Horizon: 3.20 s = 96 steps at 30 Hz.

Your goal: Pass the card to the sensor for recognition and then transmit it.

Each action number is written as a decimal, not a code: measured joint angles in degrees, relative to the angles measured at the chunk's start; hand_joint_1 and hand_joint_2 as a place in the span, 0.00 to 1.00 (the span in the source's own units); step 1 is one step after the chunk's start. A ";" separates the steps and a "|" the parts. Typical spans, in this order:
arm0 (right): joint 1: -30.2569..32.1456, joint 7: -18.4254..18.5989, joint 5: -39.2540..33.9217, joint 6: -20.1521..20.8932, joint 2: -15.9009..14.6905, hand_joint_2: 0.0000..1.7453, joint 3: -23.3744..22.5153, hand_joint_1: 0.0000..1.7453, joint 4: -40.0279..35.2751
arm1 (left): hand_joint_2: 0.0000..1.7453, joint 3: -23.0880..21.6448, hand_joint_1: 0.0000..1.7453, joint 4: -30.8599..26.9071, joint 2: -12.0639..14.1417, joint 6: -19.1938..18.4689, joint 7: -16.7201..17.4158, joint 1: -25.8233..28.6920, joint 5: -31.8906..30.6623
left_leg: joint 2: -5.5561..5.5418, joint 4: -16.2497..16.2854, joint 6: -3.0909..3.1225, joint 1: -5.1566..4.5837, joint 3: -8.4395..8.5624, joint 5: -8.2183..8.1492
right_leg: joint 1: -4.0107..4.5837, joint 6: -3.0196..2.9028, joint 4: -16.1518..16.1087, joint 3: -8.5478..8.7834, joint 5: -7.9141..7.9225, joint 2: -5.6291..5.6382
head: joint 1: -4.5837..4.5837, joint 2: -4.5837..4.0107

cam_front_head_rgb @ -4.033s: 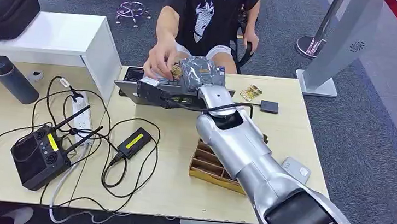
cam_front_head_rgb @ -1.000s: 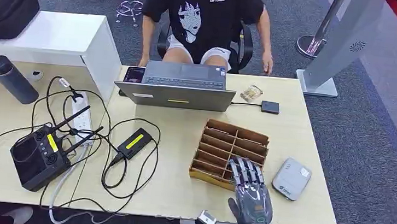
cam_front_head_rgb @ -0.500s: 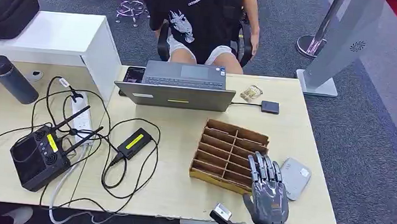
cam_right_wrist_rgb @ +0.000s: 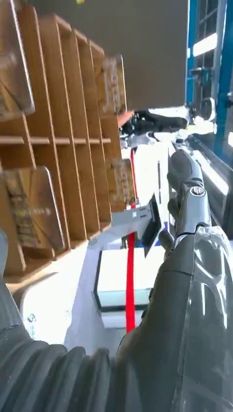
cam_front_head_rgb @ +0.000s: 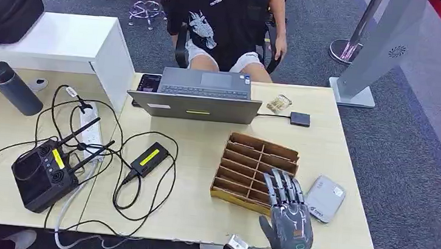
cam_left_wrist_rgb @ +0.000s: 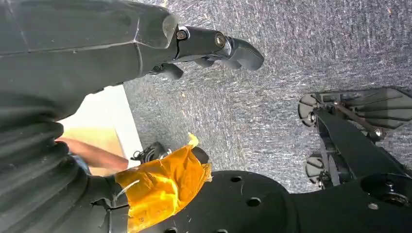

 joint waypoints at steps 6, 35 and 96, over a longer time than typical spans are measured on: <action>-0.77 0.07 -1.88 1.33 0.96 1.00 1.33 0.00 1.75 | 1.00 0.00 0.00 0.00 -0.02 -0.02 0.00 -0.02 -0.04 | 0.00 0.00 0.00 0.00 0.00 0.00 | 0.00 0.00 0.00 0.00 0.00 0.00 | -0.02 0.00; -3.13 -0.52 -3.56 1.40 3.17 1.00 1.66 0.82 8.04 | 1.00 0.00 0.00 0.00 -0.04 -0.20 0.00 -0.08 -0.42 | 0.00 0.00 0.00 0.00 0.00 0.00 | 0.00 0.00 0.00 0.00 0.00 0.00 | -0.02 0.00; 2.77 -7.50 -4.21 -5.55 -1.60 1.00 2.60 0.00 -0.41 | 1.00 -0.09 0.00 0.00 0.07 -0.55 0.66 -0.17 -0.92 | 0.00 0.00 0.10 -0.02 -0.01 -0.11 | -0.01 0.07 -0.01 0.00 -0.12 0.00 | 0.00 0.00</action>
